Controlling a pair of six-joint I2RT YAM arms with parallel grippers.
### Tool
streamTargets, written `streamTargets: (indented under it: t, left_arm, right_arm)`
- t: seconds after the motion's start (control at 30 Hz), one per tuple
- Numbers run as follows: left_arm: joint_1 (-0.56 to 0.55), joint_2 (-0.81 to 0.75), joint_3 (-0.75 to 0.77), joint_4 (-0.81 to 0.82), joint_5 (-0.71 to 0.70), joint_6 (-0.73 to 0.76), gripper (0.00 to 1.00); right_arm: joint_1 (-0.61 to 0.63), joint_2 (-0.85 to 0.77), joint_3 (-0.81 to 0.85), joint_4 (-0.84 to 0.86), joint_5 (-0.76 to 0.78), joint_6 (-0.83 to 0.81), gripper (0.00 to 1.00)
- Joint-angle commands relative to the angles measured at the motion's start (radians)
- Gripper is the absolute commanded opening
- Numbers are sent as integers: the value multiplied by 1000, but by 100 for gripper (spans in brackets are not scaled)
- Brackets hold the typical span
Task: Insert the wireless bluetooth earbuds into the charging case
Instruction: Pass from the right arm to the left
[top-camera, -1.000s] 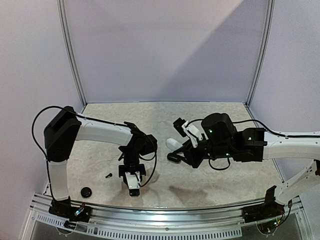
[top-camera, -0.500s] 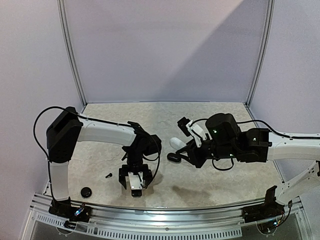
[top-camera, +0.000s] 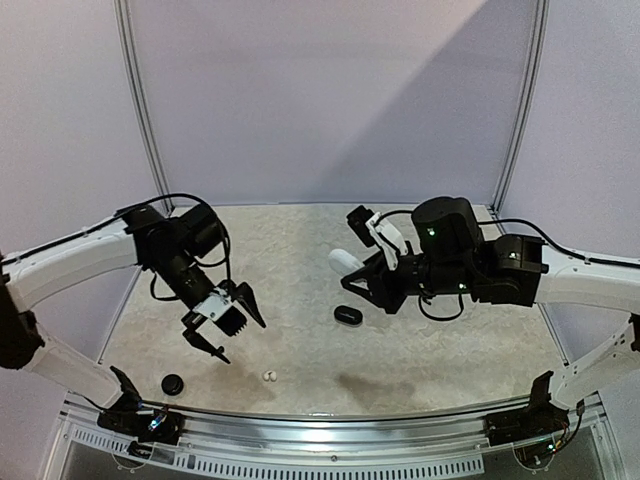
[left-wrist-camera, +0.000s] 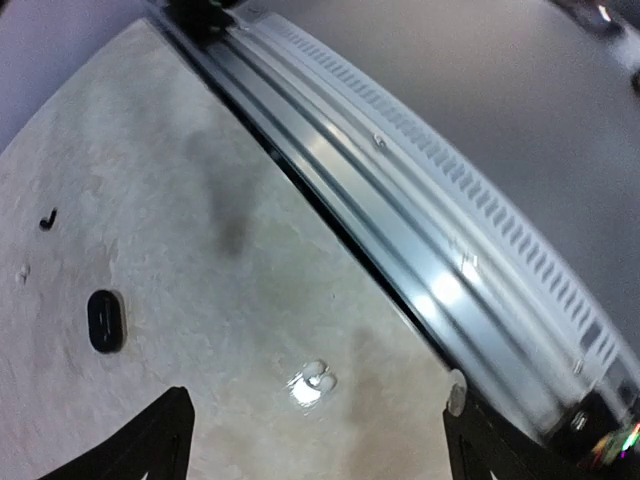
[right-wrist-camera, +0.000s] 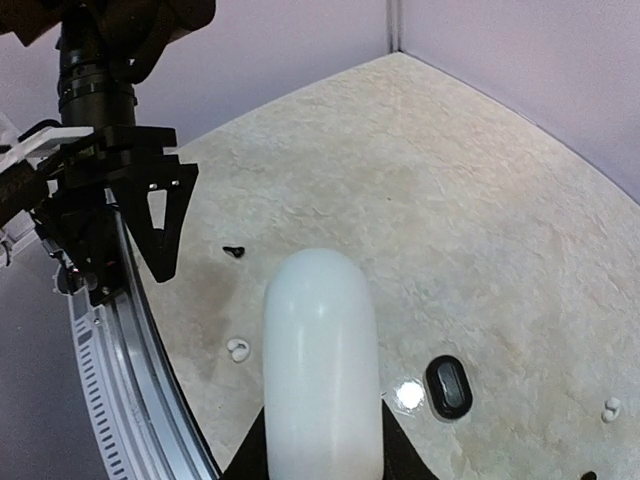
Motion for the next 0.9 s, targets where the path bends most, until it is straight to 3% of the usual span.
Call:
streamTargets:
  t: [0.0, 0.07, 0.2, 0.23, 0.3, 0.43, 0.57, 0.7, 0.8, 0.87]
  left_arm:
    - [70, -224, -148, 298, 294, -686, 88]
    - [79, -367, -260, 571, 312, -988, 87]
    - [81, -618, -519, 1145, 161, -1540, 91]
    - [81, -654, -554, 1228, 128, -1659, 91]
    - [81, -711, -618, 1305, 74, -1763, 91]
    - [80, -730, -680, 1466, 39, -1839, 89]
    - [80, -703, -721, 1612, 33, -1908, 79]
    - [76, -721, -728, 1616, 88, -1876, 72]
    - [71, -721, -738, 1630, 57, -1876, 60]
    - [70, -721, -744, 1641, 41, -1876, 58]
  right_arm:
    - [-5, 51, 61, 76, -180, -104, 0]
    - [-5, 86, 101, 95, -237, -133, 0]
    - [6, 183, 252, 46, -319, -206, 1]
    - [12, 202, 282, 34, -332, -230, 1]
    - [36, 272, 360, 23, -368, -274, 1]
    - [57, 334, 441, -11, -378, -293, 1]
    - [80, 389, 513, -62, -372, -308, 0]
    - [88, 422, 538, -72, -373, -310, 0]
    - [90, 435, 548, -66, -381, -306, 0]
    - [93, 451, 566, -78, -382, -309, 0]
